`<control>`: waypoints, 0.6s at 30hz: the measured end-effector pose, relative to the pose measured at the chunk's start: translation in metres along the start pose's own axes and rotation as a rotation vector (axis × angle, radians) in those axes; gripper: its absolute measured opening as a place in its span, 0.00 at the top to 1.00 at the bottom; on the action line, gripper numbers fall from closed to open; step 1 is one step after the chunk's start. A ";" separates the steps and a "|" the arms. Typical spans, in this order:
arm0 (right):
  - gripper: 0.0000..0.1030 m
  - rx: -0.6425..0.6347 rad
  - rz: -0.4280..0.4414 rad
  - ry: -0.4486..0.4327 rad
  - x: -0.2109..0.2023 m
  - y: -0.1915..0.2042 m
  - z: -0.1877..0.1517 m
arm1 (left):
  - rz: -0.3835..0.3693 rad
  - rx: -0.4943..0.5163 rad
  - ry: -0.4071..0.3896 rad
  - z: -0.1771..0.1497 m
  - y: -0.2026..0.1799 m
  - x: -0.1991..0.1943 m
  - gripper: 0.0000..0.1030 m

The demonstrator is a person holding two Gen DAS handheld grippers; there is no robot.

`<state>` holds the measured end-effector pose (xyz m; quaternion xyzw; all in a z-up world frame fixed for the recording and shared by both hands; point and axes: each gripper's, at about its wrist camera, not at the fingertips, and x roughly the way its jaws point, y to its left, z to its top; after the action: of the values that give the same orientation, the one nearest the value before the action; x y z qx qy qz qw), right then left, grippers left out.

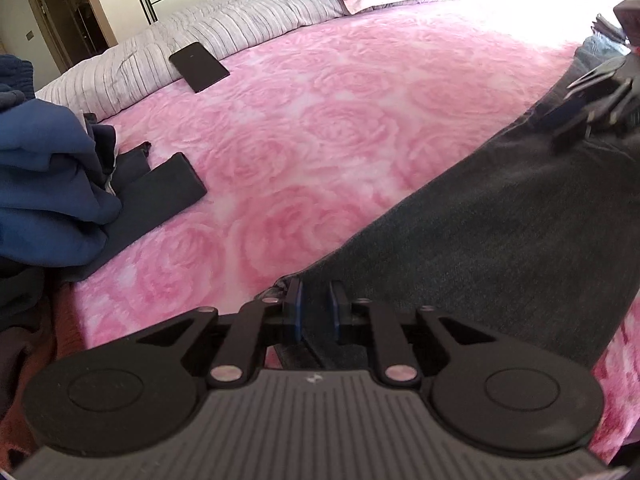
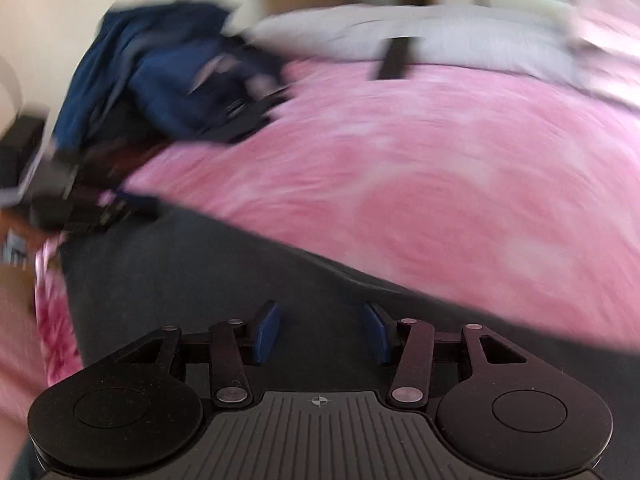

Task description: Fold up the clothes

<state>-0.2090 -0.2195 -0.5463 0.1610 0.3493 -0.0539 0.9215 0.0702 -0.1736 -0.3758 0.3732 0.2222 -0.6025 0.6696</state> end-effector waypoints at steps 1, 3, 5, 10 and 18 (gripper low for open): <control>0.53 0.029 -0.034 -0.015 -0.013 -0.012 -0.004 | 0.008 0.003 0.004 0.001 -0.001 -0.002 0.87; 0.53 0.101 -0.103 -0.039 -0.037 -0.035 -0.012 | 0.032 0.008 0.005 0.000 -0.004 -0.010 0.87; 0.53 0.147 -0.187 -0.043 -0.059 -0.057 -0.020 | 0.058 0.014 0.004 0.000 -0.008 -0.019 0.86; 0.53 0.197 -0.295 -0.061 -0.104 -0.107 -0.044 | 0.075 0.003 0.002 -0.005 -0.019 -0.040 0.85; 0.53 0.221 -0.402 -0.010 -0.123 -0.157 -0.035 | 0.001 0.049 0.024 0.018 -0.061 -0.024 0.82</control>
<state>-0.3560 -0.3573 -0.5302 0.1878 0.3616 -0.2751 0.8708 0.0042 -0.1717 -0.3606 0.3968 0.2151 -0.6029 0.6578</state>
